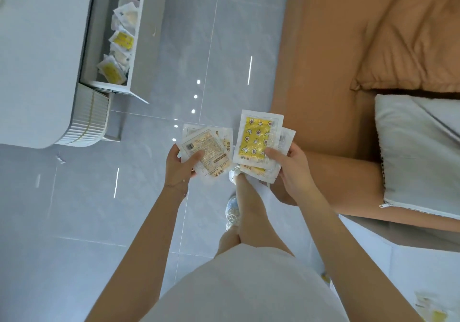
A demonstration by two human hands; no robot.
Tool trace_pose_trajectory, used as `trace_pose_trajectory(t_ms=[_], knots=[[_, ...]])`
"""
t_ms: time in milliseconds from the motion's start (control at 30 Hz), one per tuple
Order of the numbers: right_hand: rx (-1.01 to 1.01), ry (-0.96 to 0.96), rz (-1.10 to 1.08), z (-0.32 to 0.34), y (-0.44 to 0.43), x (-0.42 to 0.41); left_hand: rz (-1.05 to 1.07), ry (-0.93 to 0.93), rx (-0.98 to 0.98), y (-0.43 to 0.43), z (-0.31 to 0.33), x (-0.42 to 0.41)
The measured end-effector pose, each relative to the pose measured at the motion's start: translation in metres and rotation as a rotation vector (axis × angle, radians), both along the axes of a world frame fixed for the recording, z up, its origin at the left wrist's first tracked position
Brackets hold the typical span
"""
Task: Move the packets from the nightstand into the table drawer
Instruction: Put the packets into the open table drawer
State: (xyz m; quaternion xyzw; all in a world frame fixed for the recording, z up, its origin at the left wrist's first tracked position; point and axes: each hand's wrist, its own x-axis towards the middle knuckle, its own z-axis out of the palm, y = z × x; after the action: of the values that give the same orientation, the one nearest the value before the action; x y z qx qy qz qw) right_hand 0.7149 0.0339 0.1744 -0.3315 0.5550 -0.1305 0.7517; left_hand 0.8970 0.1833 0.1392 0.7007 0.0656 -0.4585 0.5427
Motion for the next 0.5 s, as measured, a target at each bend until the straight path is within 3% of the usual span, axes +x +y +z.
trace_pose_trajectory(t_ms=[500], knots=[[-0.047, 0.049, 0.383, 0.002, -0.136, 0.252, 0.278, 0.001, -0.002, -0.072, 0.002, 0.209]])
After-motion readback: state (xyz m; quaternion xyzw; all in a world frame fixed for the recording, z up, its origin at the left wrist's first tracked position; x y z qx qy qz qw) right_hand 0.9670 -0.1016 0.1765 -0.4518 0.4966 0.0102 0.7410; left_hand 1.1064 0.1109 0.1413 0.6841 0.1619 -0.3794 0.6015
